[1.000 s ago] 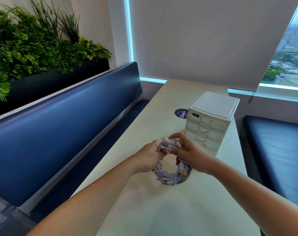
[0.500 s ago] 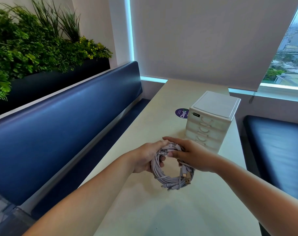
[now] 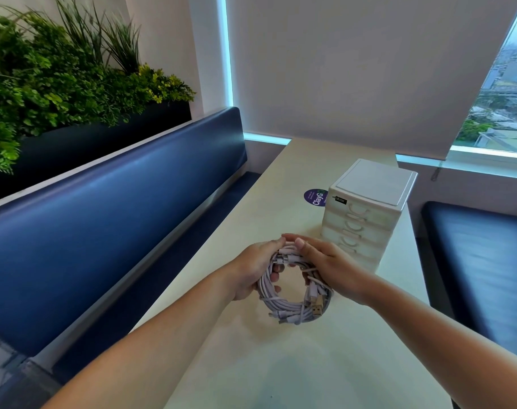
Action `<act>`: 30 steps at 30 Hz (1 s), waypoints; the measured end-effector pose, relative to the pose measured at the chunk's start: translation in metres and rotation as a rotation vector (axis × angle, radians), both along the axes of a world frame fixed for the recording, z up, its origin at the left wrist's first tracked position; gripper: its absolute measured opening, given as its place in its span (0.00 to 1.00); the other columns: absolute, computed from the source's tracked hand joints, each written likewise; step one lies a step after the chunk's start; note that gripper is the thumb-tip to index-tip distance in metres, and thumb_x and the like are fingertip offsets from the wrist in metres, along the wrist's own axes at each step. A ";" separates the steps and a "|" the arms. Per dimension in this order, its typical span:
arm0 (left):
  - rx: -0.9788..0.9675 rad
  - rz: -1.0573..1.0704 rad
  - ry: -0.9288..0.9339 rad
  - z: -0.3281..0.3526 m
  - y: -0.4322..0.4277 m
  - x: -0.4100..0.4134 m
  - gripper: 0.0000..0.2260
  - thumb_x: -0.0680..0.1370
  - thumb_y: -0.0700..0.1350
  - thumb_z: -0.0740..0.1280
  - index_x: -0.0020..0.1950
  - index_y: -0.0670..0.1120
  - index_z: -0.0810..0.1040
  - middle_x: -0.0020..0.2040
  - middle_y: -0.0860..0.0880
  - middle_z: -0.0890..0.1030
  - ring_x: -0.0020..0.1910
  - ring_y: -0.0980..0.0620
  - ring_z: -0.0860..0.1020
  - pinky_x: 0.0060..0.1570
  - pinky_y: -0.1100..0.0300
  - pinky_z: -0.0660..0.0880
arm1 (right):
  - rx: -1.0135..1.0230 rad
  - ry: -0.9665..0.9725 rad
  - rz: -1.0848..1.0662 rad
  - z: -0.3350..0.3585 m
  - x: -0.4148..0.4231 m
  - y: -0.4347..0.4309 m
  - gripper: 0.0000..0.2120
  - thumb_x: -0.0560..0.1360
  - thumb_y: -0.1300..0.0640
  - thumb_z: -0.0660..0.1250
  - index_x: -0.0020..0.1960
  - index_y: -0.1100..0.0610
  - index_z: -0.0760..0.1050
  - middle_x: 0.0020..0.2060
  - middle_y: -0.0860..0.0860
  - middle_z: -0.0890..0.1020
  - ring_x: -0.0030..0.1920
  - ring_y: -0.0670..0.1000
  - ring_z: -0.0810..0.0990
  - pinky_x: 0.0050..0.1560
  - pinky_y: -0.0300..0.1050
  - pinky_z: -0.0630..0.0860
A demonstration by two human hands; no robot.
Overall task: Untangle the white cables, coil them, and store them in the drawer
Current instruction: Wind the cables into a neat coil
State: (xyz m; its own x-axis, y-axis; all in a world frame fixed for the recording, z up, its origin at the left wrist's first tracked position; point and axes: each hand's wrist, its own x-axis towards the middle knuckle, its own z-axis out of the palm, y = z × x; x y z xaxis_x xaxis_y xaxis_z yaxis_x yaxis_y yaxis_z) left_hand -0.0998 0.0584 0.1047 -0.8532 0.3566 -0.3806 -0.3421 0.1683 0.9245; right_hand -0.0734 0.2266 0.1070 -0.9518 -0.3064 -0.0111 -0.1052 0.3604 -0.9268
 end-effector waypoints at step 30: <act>-0.135 -0.124 0.096 -0.001 -0.001 -0.014 0.24 0.79 0.64 0.59 0.59 0.44 0.76 0.36 0.50 0.70 0.28 0.55 0.67 0.29 0.63 0.73 | -0.316 -0.347 -0.021 -0.005 -0.006 0.009 0.14 0.83 0.56 0.52 0.58 0.53 0.76 0.46 0.52 0.85 0.42 0.50 0.84 0.44 0.44 0.79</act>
